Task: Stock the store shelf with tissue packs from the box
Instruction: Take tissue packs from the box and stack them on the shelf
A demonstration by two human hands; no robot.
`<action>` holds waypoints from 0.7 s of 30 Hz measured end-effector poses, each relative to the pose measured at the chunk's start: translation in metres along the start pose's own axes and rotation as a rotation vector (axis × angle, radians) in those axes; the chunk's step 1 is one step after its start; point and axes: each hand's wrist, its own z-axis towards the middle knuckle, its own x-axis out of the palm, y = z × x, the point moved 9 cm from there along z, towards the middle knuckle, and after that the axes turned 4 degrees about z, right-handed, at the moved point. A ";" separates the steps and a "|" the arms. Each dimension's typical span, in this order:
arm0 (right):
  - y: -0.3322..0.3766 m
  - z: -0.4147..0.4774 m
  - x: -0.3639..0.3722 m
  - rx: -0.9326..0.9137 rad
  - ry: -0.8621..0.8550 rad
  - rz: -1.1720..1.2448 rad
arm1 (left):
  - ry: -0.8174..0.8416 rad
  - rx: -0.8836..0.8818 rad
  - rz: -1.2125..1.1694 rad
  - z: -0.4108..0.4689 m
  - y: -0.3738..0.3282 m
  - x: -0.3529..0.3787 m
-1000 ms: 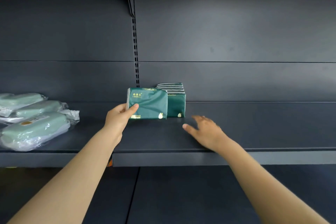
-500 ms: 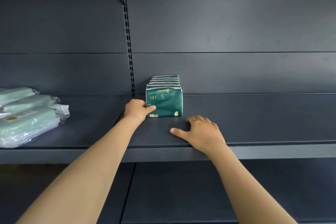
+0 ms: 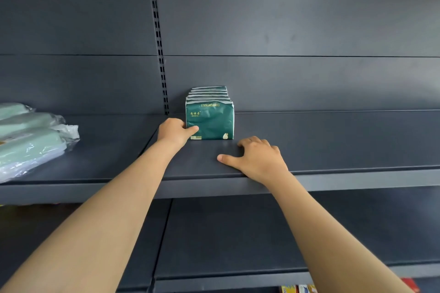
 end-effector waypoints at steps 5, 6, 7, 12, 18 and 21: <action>0.003 -0.003 -0.003 0.001 0.024 0.003 | -0.001 0.045 0.148 -0.017 0.000 -0.013; 0.003 -0.004 -0.003 0.004 0.033 0.001 | 0.000 0.058 0.170 -0.022 0.000 -0.015; 0.003 -0.005 -0.003 0.011 0.046 0.000 | 0.005 0.070 0.187 -0.028 -0.001 -0.018; 0.003 -0.016 -0.014 0.075 0.147 0.038 | 0.048 0.253 0.344 -0.070 -0.024 -0.038; 0.013 -0.057 -0.072 0.019 0.189 -0.070 | 0.103 0.346 0.380 -0.115 -0.061 -0.059; 0.003 -0.084 -0.104 0.003 0.148 -0.059 | 0.121 0.417 0.478 -0.150 -0.087 -0.066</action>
